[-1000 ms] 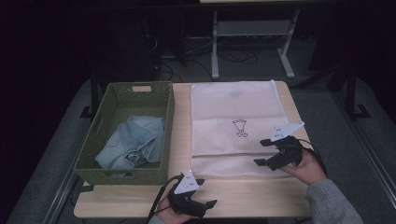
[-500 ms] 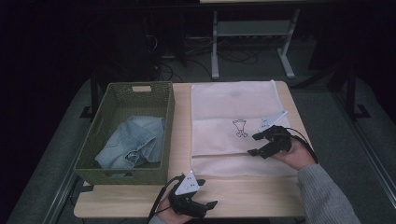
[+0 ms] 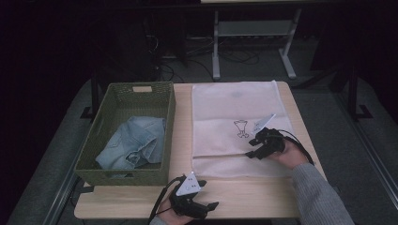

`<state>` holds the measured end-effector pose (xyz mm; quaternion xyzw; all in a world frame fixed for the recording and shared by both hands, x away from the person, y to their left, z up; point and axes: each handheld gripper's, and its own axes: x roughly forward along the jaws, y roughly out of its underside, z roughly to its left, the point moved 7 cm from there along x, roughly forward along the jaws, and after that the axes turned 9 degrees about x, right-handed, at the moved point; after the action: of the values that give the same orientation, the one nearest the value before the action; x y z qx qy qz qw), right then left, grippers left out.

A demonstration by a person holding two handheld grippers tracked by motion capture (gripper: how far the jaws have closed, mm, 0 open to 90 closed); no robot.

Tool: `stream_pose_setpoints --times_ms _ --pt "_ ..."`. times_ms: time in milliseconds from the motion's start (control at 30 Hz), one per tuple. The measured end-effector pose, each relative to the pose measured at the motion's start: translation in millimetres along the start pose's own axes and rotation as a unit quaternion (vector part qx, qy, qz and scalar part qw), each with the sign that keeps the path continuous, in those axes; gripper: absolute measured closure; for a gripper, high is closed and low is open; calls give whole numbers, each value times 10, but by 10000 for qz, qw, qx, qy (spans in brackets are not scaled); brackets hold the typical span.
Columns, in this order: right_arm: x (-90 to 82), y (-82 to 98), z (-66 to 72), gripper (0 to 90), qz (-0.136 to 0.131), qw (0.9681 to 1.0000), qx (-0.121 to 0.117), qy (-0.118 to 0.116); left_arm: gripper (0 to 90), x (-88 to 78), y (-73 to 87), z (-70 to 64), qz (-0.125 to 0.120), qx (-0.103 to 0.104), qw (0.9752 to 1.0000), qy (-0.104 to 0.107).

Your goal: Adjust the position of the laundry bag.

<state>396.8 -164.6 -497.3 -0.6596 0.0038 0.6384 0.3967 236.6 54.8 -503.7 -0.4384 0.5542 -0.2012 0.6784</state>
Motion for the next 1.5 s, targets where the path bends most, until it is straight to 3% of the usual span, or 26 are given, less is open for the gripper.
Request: stream_pose_setpoints --times_ms 100,300,600,800,933,1133,1500 --pt "76 39 -5 455 222 9998 -8 15 202 -3 -1 3 -15 -12 10000 2" --pt "134 82 -5 512 318 9995 -17 4 202 -6 -4 3 -32 -21 10000 2" --pt "133 79 41 740 367 9993 -82 84 203 3 -3 -6 -13 -22 10000 7" --pt "136 68 61 831 441 9990 -59 79 203 -6 -7 -9 -31 -36 10000 5" --pt "122 58 64 858 439 9990 -15 121 203 -4 -5 -11 -18 -29 10000 4" --pt "-2 43 106 864 207 9996 114 130 204 -1 -17 -25 -46 -20 10000 28" --pt "-103 187 256 863 177 9994 273 132 204 -42 -46 -29 -139 -60 9999 18"
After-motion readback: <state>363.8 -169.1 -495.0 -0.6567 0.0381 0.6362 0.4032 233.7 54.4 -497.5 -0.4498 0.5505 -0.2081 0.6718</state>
